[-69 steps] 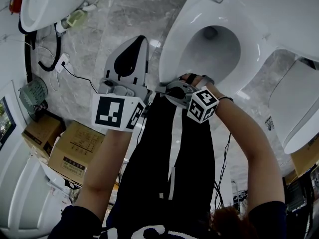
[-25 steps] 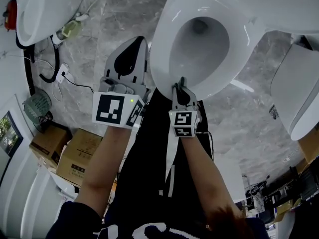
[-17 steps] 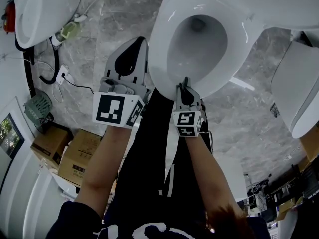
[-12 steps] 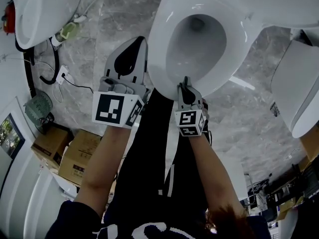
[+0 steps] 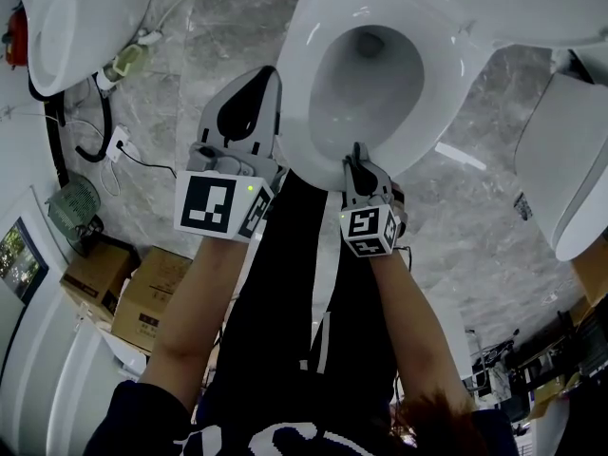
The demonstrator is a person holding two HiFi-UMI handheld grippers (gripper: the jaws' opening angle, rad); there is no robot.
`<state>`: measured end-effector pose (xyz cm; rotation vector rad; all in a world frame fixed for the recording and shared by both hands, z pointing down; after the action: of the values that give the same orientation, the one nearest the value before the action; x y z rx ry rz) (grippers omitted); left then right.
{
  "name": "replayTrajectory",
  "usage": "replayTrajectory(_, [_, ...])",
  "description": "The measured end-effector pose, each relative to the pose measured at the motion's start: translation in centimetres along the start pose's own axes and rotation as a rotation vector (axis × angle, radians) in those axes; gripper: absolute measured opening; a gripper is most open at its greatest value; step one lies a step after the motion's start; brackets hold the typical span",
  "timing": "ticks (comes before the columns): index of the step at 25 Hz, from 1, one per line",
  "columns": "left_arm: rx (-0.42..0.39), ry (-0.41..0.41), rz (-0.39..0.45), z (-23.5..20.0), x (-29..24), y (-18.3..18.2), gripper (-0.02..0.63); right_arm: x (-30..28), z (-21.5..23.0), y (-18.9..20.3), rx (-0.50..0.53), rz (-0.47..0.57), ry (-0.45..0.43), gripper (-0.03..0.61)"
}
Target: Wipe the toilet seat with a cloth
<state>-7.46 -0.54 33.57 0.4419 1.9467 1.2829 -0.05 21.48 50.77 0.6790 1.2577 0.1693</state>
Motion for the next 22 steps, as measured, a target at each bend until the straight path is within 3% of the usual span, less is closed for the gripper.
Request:
replayTrajectory(10, [-0.008, 0.008, 0.000, 0.9, -0.9, -0.3, 0.011, 0.7, 2.0, 0.5, 0.052, 0.025, -0.007, 0.025])
replayTrajectory(22, [-0.012, 0.013, -0.001, 1.8, -1.6, -0.4, 0.011, 2.1, 7.5, 0.9, 0.052, 0.051, 0.011, 0.026])
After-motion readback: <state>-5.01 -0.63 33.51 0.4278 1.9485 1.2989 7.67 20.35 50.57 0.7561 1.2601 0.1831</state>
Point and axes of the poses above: the fingertips, and each gripper's own axes: x backward along the fingers, z to its right, y out of its underside, the point moved 3 cm from there along x, backward along the fingers, and after that the axes turned 4 degrees about z, right-handed, at the moved point
